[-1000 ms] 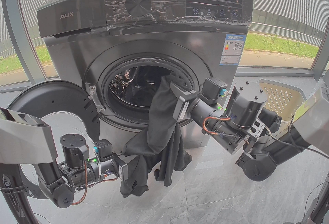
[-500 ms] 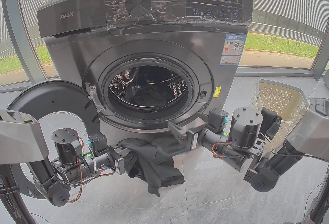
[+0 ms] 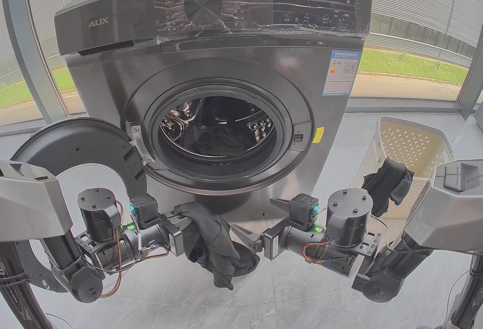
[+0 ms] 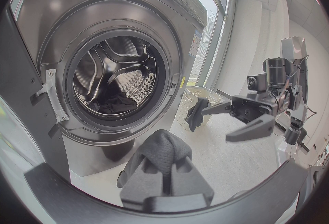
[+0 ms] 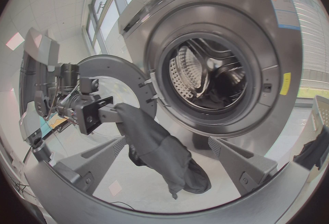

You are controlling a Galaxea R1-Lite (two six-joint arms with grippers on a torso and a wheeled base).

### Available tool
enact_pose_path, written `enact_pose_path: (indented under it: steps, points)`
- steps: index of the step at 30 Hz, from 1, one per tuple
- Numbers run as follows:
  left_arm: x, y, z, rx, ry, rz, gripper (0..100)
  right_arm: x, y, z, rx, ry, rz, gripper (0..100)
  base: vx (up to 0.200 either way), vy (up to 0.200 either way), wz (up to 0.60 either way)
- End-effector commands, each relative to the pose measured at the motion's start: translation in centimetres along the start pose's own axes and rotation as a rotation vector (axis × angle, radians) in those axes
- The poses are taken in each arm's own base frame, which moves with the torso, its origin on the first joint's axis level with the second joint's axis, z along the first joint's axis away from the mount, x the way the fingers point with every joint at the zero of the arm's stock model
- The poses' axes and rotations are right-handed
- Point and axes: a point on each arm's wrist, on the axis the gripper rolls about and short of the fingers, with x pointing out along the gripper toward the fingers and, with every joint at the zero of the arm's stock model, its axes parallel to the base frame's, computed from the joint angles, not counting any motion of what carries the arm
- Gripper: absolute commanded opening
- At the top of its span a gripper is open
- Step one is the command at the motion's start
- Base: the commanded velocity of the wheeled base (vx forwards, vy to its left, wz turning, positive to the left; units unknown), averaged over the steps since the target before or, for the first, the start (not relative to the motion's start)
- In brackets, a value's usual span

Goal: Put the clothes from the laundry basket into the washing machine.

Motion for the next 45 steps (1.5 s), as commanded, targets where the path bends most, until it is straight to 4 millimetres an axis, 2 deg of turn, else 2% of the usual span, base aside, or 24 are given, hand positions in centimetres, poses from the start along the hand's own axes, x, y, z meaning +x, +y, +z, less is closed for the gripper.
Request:
enact_pose_path:
  steps: [1,7,12,18,22,30,37,38,45]
  points:
    - [0.1,-0.1,-0.1,0.0,0.002,-0.006,0,0.9,1.5,-1.2,-0.009,0.021,0.056,100,0.0,0.0,0.0]
    - [0.0,-0.1,0.0,0.001,-0.001,-0.006,0,2.3,1.6,-3.2,-0.008,0.061,0.068,100,0.0,0.0,0.0]
    - [0.1,-0.2,0.0,0.001,0.0,-0.007,0,3.2,2.2,-3.6,-0.009,0.032,0.11,100,0.0,0.0,0.0]
    - [0.0,-0.2,0.1,0.003,-0.004,-0.007,0,4.1,2.2,-5.0,-0.01,0.053,0.112,100,0.0,0.0,0.0]
    - [0.0,-0.3,0.1,0.003,-0.004,-0.01,0,5.1,2.2,-5.1,-0.009,0.035,0.111,100,0.0,0.0,0.0]
    - [0.0,-0.3,0.1,0.006,-0.002,-0.01,0,7.6,0.7,-6.4,-0.006,0.014,0.074,100,0.0,0.0,0.0]
    - [0.0,-0.4,0.1,0.008,-0.004,-0.013,0,8.5,0.7,-6.0,-0.006,-0.018,0.075,100,0.0,0.0,0.0]
    - [0.0,-0.4,0.1,0.008,-0.004,-0.013,0,8.5,0.8,-6.0,-0.006,-0.02,0.077,0,0.0,0.0,0.0]
    - [0.0,-0.7,0.0,0.009,0.003,-0.025,0,8.5,1.6,-5.9,-0.007,-0.036,0.096,0,0.0,0.0,0.0]
